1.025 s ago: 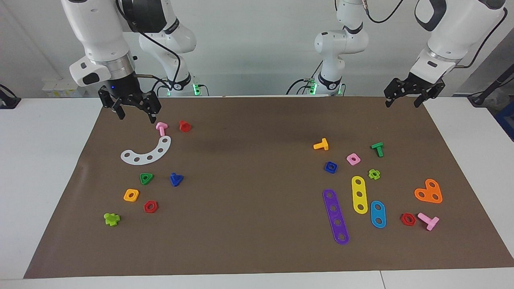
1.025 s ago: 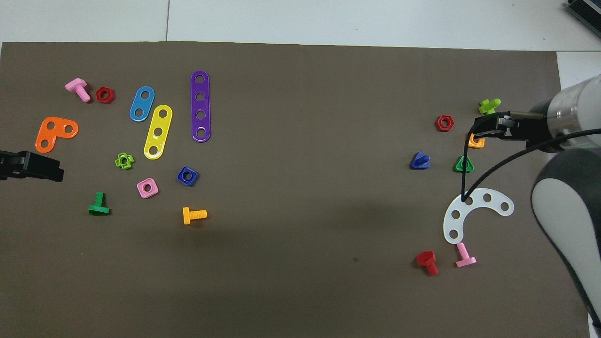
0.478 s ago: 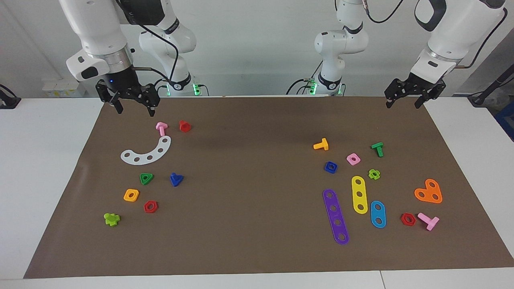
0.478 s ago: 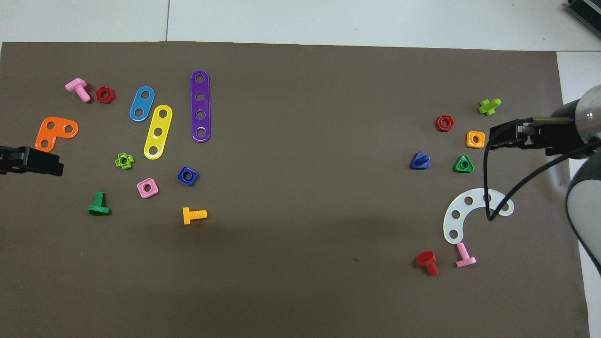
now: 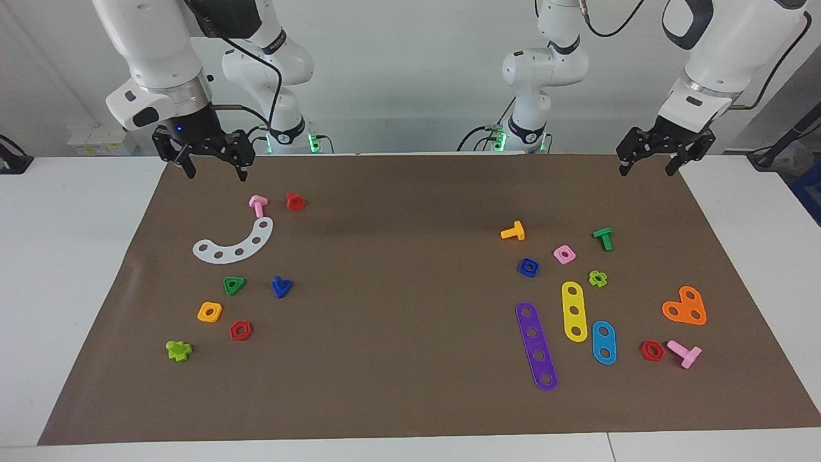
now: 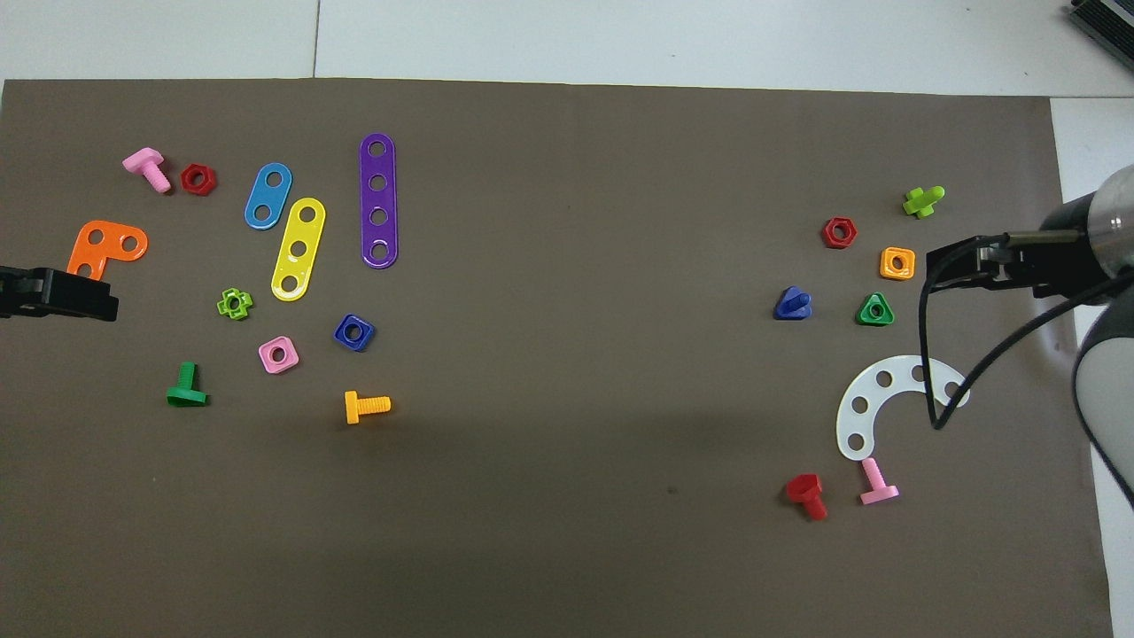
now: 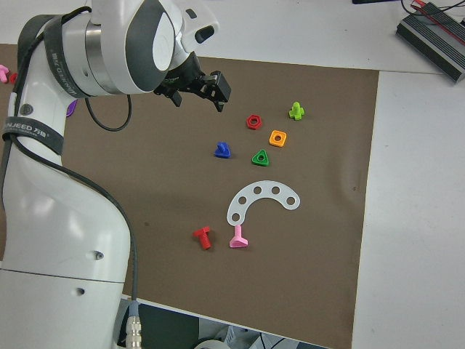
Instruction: Unscrew and place screws in storage area
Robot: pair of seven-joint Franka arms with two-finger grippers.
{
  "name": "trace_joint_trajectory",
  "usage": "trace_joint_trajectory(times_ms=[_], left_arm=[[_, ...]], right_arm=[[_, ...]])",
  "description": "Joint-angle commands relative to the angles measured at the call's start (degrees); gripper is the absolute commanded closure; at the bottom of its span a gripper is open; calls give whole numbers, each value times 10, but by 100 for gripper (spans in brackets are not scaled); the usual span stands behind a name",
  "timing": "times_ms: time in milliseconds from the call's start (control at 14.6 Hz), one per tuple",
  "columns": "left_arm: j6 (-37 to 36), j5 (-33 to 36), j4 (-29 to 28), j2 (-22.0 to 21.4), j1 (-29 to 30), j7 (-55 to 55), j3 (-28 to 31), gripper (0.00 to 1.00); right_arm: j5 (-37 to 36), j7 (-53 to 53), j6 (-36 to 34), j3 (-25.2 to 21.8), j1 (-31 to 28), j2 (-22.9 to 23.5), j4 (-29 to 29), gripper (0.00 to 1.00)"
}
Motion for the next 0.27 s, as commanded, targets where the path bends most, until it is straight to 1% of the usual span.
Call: trace_joint_trajectory(times_ms=[0, 205], left_arm=[[1, 14, -6, -4, -5, -4, 5, 0], [1, 14, -7, -4, 0, -5, 10, 0]], right_arm=[[13, -15, 0, -1, -3, -8, -8, 0], [13, -15, -1, -1, -4, -9, -12, 0]])
